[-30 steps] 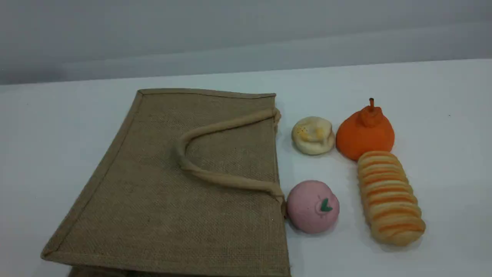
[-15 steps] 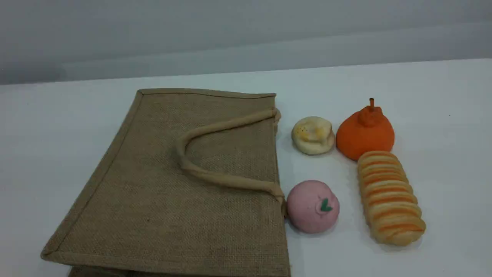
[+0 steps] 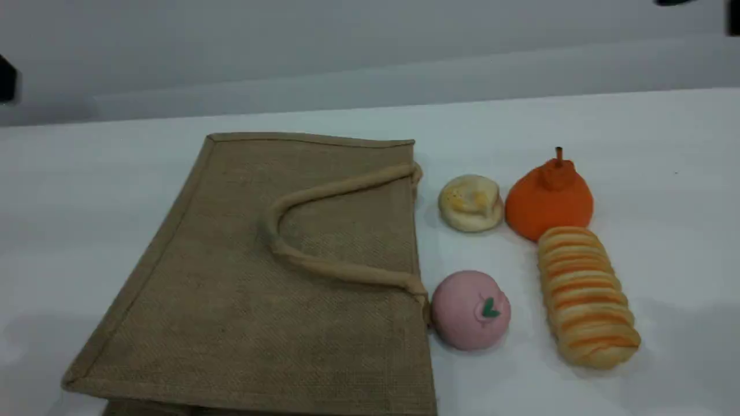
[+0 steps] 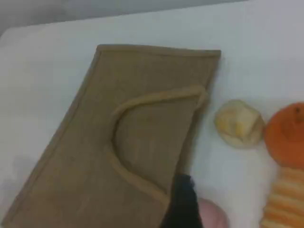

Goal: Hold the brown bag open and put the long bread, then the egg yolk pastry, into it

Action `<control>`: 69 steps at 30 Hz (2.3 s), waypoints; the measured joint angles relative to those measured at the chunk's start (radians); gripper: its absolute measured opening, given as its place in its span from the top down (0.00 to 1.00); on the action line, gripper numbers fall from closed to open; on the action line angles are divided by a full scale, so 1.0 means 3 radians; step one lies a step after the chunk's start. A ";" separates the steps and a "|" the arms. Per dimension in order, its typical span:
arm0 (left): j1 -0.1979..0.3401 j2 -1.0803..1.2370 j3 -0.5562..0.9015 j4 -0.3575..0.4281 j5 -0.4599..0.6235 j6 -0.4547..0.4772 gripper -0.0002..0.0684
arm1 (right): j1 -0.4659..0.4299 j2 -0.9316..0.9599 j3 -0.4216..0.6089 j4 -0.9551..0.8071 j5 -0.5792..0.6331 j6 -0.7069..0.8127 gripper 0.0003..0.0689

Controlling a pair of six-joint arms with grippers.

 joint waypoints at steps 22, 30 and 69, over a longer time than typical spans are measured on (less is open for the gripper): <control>-0.0470 0.2428 -0.1542 -0.0503 0.0051 0.0176 0.42 | 0.0003 0.1132 -0.0597 0.0409 0.0047 -0.0398 0.25; -0.0675 0.3052 -0.2008 -0.0492 0.0066 0.0124 0.42 | 0.0003 0.1164 -0.0597 0.0509 0.0029 -0.0514 0.25; -0.0891 0.2883 -0.3082 0.1082 0.1327 -0.0677 0.86 | 0.0003 0.1364 -0.0594 0.0546 -0.0034 -0.0564 0.25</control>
